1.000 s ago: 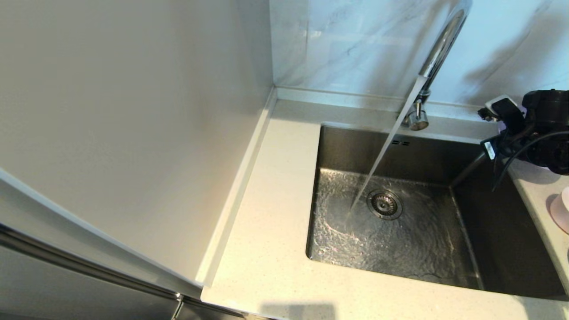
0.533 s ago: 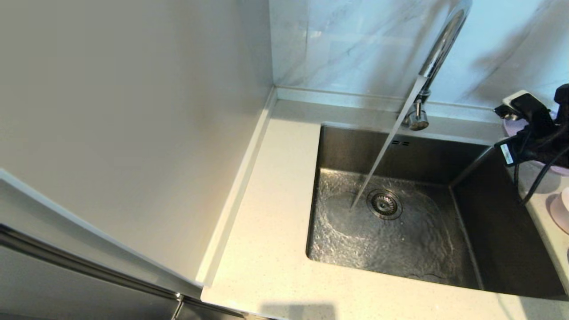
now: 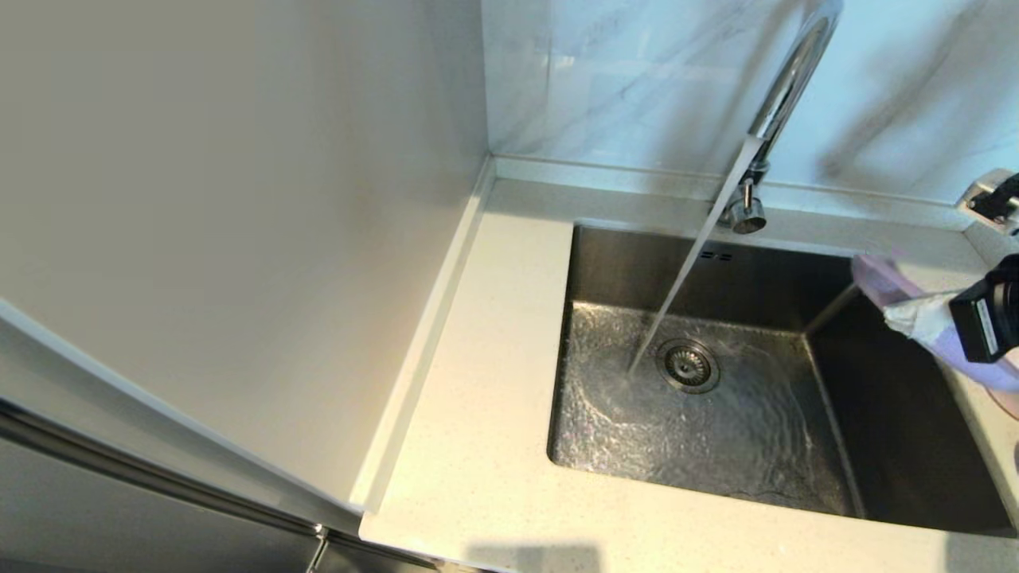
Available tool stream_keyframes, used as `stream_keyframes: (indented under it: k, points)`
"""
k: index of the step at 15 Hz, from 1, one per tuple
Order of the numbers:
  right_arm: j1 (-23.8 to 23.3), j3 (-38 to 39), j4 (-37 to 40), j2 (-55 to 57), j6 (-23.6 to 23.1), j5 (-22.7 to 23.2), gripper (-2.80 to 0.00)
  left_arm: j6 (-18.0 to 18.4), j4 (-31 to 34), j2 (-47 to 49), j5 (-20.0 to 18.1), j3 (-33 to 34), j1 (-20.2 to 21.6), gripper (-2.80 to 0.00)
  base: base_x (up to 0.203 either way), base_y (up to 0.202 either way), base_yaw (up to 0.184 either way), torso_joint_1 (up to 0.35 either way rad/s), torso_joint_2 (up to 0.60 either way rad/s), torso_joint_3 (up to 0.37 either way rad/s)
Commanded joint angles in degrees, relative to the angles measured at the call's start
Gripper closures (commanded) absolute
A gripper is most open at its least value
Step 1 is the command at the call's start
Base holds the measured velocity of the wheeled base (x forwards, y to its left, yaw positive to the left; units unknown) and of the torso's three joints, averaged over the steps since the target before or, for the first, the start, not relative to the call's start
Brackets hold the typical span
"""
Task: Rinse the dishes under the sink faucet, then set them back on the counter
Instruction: Rinse the plate
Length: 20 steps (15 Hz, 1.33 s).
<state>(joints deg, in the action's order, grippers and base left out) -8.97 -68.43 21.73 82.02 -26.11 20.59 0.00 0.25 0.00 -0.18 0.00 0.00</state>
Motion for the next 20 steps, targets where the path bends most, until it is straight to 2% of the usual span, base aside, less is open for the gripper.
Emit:
stream_keyframes:
  k: [1,3,6,10,15,20]
  points:
    - [5.6,-0.9,5.4,-4.0,0.4,2.3,0.0,0.0,0.0,0.0,0.0,0.0,0.0,0.0,0.0,0.0,0.0,0.0,0.0,0.0]
    - [9.5,-1.8,5.9,-4.1,1.4,2.6,0.0,0.0,0.0,0.0,-0.1,0.0,0.0,0.0,0.0,0.0,0.0,0.0,0.0,0.0]
    - [14.1,-3.6,5.5,-2.6,6.5,2.9,0.0,0.0,0.0,0.0,0.0,0.0,0.0,0.0,0.0,0.0,0.0,0.0,0.0,0.0]
    - [19.7,-6.2,4.8,-0.3,10.5,4.0,0.0,0.0,0.0,0.0,0.0,0.0,0.0,0.0,0.0,0.0,0.0,0.0,0.0,0.0]
    - [22.6,-10.9,2.2,2.0,16.3,3.7,0.0,0.0,0.0,0.0,0.0,0.0,0.0,0.0,0.0,0.0,0.0,0.0,0.0,0.0]
    - [24.9,-12.8,2.1,4.0,17.8,2.0,0.0,0.0,0.0,0.0,0.0,0.0,0.0,0.0,0.0,0.0,0.0,0.0,0.0,0.0]
